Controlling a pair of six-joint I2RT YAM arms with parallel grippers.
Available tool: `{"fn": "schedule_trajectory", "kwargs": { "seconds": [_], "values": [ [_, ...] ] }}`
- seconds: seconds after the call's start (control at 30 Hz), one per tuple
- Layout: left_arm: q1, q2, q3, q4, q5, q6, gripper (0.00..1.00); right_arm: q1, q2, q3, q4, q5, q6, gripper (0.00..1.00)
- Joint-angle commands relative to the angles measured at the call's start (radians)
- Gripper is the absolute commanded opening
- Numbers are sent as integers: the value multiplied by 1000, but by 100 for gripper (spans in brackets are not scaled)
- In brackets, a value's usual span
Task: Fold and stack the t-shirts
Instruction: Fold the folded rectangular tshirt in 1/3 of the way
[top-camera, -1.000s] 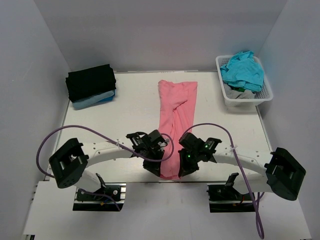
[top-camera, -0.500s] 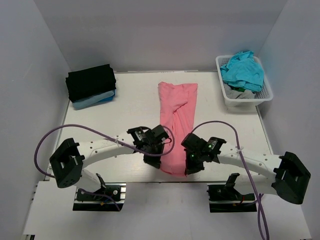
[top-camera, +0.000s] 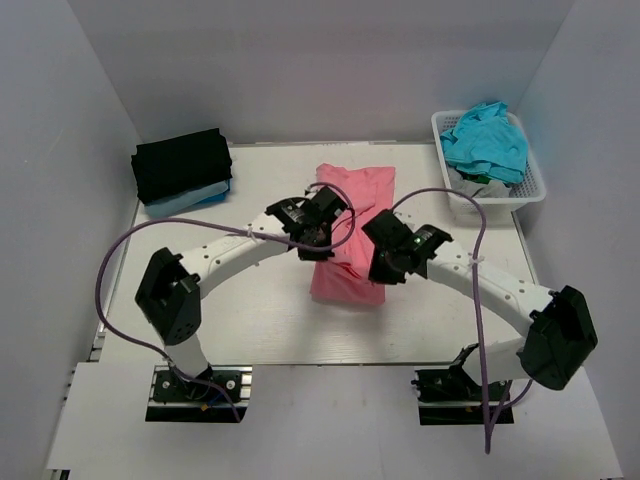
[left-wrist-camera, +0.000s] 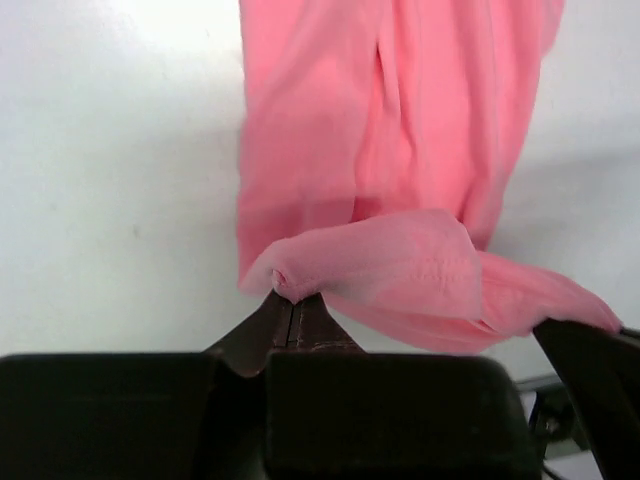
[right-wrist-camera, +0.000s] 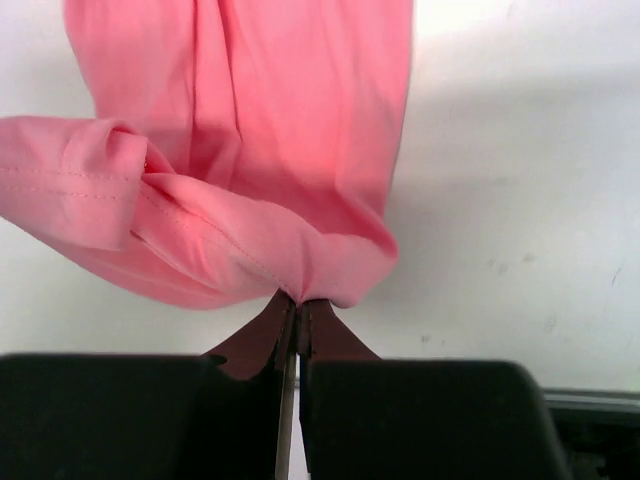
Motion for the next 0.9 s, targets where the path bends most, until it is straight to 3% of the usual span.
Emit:
{"fn": "schedule_trajectory", "kwargs": {
  "seconds": [0.0, 0.5, 0.87],
  "values": [
    [43, 44, 96, 18, -49, 60, 0, -72, 67, 97, 29, 48, -84, 0],
    [188, 295, 354, 93, 66, 177, 0, -284, 354, 334, 121, -113, -265, 0],
    [258, 467, 469, 122, 166, 206, 0, -380, 531, 449, 137, -211, -282, 0]
  ]
}}
